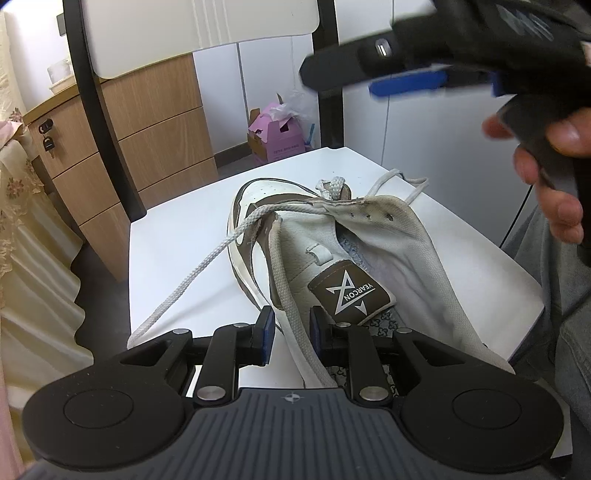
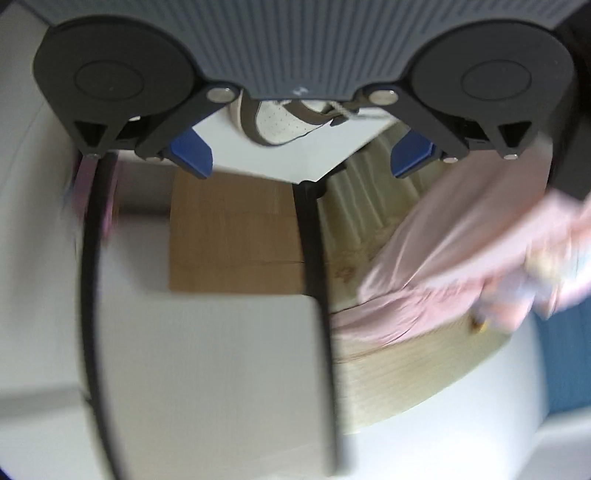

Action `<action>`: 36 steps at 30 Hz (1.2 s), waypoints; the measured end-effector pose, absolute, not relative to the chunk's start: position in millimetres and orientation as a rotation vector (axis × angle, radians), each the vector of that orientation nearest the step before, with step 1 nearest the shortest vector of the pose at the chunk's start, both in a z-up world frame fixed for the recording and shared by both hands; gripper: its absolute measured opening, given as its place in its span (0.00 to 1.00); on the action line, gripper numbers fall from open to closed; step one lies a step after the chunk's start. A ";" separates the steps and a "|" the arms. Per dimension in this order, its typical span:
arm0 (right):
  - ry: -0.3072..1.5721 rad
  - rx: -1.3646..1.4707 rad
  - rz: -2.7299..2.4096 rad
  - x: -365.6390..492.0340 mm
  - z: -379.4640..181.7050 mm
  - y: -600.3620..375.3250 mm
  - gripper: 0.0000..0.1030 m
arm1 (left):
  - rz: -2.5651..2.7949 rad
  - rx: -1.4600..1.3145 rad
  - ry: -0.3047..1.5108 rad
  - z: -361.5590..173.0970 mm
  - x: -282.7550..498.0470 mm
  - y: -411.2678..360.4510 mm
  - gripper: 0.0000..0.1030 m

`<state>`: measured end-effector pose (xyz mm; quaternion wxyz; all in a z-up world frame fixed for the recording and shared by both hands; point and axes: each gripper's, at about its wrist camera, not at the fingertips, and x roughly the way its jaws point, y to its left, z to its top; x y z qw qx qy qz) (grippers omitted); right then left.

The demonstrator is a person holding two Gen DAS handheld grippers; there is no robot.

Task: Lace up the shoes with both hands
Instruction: 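Open the right gripper and bring it back toward the sneaker, then grasp the lace near the eyelet with the right gripper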

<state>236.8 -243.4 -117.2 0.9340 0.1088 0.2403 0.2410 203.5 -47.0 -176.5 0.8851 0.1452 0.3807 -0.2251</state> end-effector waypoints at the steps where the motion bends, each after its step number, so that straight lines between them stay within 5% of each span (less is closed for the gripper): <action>1: 0.528 0.330 0.490 245.1 -123.5 -254.1 1.00 | -0.467 0.303 0.792 -176.3 203.4 -47.1 0.22; 6: 0.666 0.760 0.549 270.6 -160.9 -284.6 1.00 | -0.463 0.304 0.793 -175.6 203.1 -48.4 0.22; 15: 0.783 0.949 0.639 285.0 -188.6 -275.3 1.00 | -0.461 0.297 0.797 -175.3 204.5 -47.4 0.22; 29: 0.770 0.985 0.797 282.0 -178.5 -263.4 1.00 | -0.461 0.254 0.806 -175.7 205.9 -43.9 0.22; 36: 0.620 0.926 0.806 264.6 -136.9 -276.1 1.00 | -0.466 0.232 0.805 -175.8 205.4 -39.7 0.22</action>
